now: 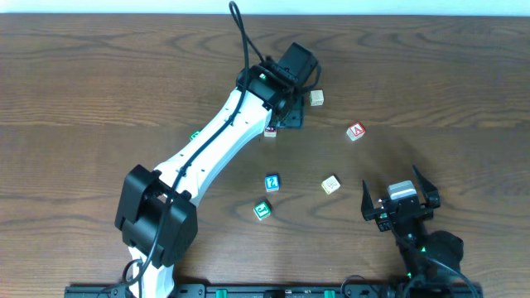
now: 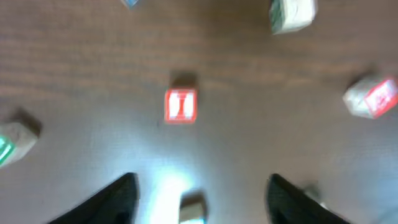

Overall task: Spell out Ai2
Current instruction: 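Move the left gripper to the blue '2' block and grasp it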

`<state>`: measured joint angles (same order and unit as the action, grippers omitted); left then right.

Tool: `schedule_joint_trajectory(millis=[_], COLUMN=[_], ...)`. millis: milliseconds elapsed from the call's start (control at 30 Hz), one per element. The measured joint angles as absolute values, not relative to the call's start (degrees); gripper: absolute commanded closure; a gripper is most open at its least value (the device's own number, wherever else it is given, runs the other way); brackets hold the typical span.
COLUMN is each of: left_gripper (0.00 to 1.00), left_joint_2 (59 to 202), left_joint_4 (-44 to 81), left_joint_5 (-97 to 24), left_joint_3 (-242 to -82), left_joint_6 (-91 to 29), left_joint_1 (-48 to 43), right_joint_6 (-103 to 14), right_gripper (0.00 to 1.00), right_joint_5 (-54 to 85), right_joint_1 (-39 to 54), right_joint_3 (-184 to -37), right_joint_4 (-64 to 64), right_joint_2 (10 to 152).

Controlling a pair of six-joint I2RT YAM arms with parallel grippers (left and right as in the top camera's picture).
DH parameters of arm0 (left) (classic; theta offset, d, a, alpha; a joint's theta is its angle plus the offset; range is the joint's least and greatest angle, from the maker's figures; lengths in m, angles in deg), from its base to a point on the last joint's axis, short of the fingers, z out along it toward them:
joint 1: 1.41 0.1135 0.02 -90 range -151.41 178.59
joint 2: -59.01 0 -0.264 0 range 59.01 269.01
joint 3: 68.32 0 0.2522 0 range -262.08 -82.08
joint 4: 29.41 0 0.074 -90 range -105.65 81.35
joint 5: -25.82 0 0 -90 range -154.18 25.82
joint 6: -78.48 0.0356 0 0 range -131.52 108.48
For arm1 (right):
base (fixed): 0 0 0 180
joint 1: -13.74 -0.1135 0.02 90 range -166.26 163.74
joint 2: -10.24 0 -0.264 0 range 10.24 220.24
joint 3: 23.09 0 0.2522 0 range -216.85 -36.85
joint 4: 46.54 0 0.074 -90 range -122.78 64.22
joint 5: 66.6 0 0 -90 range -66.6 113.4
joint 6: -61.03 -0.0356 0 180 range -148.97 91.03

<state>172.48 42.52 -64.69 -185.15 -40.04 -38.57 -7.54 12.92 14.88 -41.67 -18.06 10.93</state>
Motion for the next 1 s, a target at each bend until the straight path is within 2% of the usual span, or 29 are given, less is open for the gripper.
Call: schedule_joint_trajectory(millis=[200, 333, 600, 1000], left_gripper=[0.36, 0.29, 0.2, 0.18], left_joint_2=[172.46, 170.16, 155.13, 158.65], left_joint_4=[48.53, 47.9, 33.65, 25.02], left_joint_5=[-66.66, -71.05, -71.45, -62.4], left_joint_3=[-182.83, -179.33, -158.81, -150.68], left_joint_6=[-42.03, -44.12, -47.14, -50.22], left_joint_1=[-41.9, -46.31, -45.39, -45.11], right_joint_6=[-7.54, -7.52, -7.52, -7.52], right_gripper=[0.01, 0.01, 0.01, 0.0], right_joint_5=[12.92, 12.92, 12.92, 12.92], right_joint_1=[14.88, 14.88, 14.88, 14.88], right_joint_3=[-41.67, -41.67, -41.65, -41.65], right_joint_4=[-18.08, -18.08, -18.06, -18.08], right_joint_2=[10.93, 10.9, 10.93, 10.93])
